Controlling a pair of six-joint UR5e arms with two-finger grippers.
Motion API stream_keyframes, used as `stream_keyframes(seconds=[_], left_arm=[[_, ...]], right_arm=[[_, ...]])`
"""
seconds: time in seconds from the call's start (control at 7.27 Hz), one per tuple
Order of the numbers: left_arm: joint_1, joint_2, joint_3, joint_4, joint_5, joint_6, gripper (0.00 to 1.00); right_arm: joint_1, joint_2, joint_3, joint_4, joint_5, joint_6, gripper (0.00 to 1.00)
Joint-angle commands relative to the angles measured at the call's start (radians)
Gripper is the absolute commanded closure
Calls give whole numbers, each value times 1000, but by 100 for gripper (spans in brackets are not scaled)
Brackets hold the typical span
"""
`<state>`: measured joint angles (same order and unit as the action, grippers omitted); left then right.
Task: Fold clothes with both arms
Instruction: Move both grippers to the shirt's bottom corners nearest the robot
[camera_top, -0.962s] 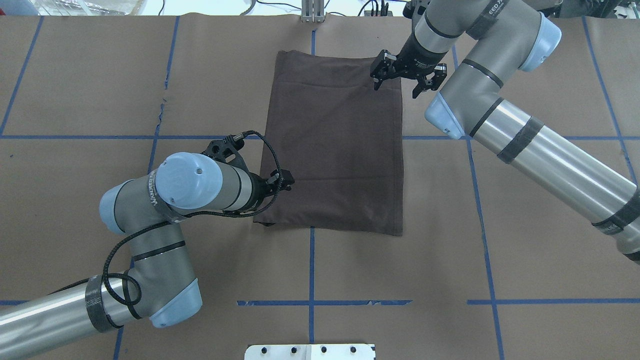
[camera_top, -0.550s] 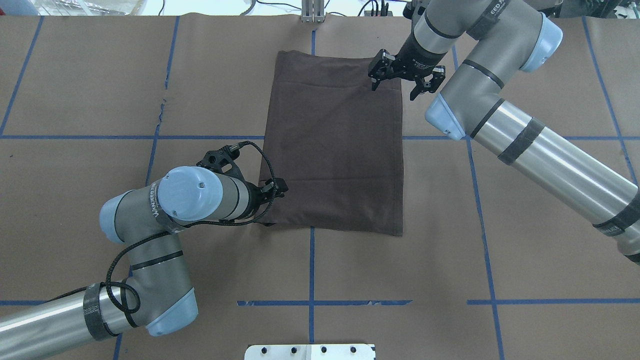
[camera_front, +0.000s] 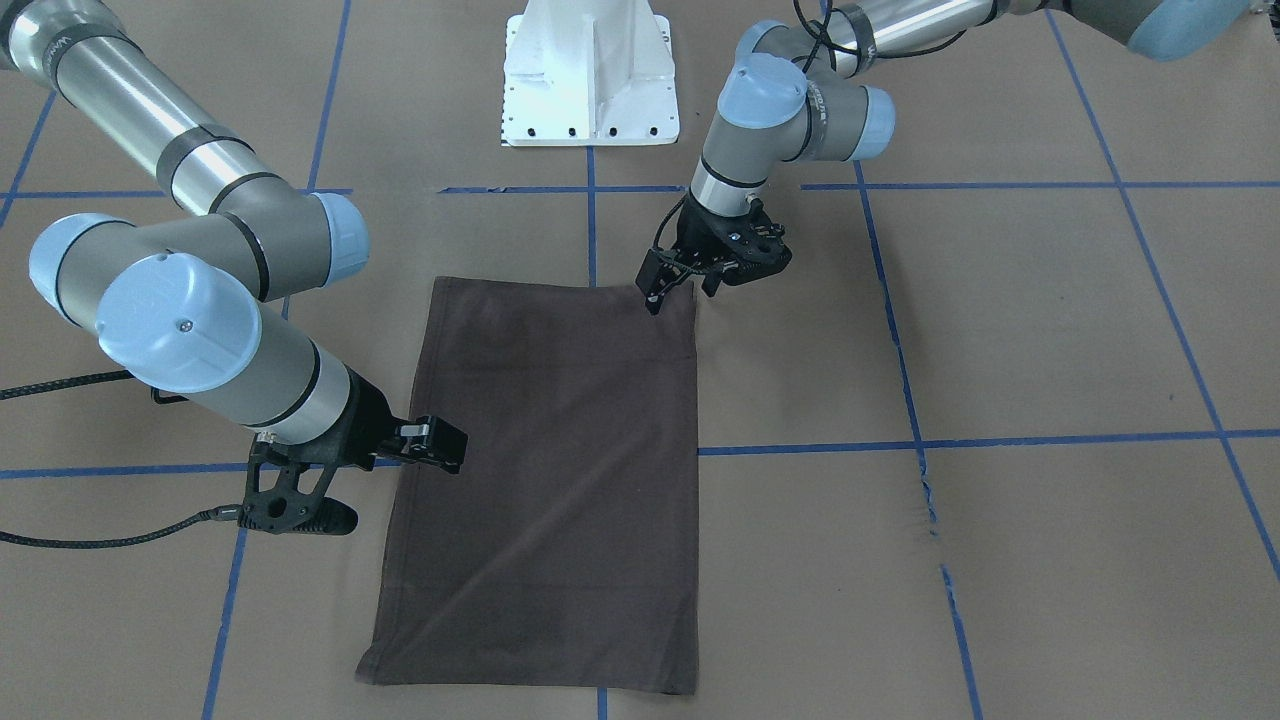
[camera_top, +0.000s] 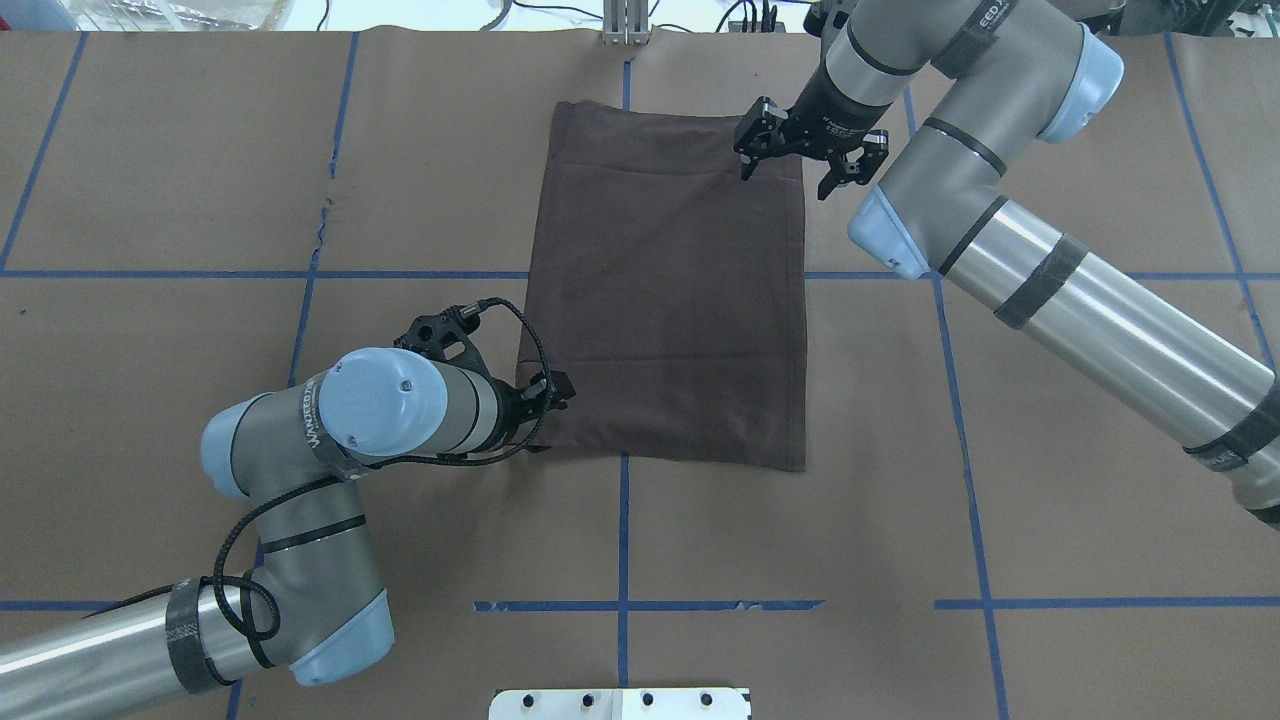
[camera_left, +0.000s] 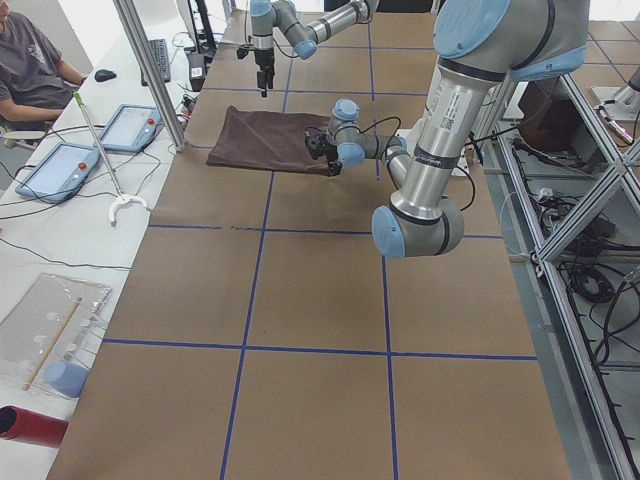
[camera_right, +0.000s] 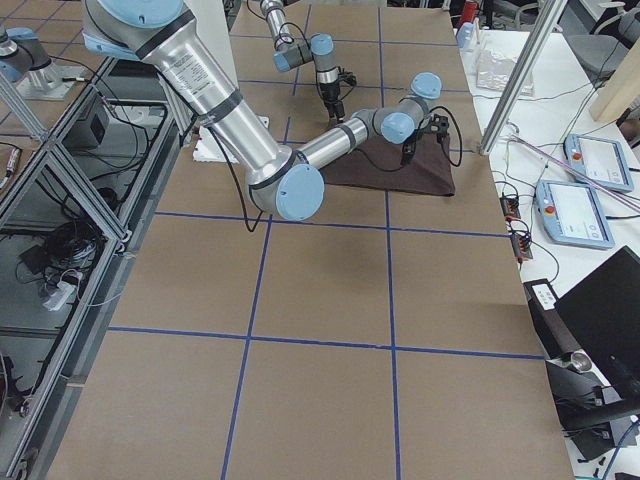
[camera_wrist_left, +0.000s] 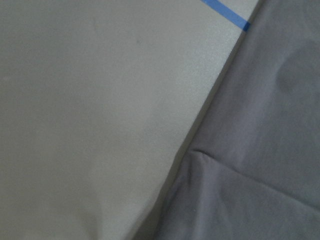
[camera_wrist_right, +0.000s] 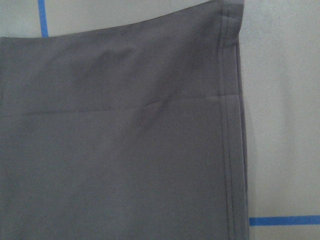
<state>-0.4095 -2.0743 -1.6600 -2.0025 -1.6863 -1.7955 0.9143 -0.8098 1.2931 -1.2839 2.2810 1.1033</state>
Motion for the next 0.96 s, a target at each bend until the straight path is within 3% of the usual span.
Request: stream_keyframes(seconds=[0.0, 0.55, 0.82], left_arm=[[18, -7, 0, 10, -1, -4, 16], [18, 0, -14, 10, 0, 10, 90], [17, -1, -23, 8, -1, 15, 100]], right_arm=[[0, 1, 0, 0, 0, 1, 0], [3, 0, 0, 0, 0, 0, 0], [3, -3, 9, 0, 0, 1, 0]])
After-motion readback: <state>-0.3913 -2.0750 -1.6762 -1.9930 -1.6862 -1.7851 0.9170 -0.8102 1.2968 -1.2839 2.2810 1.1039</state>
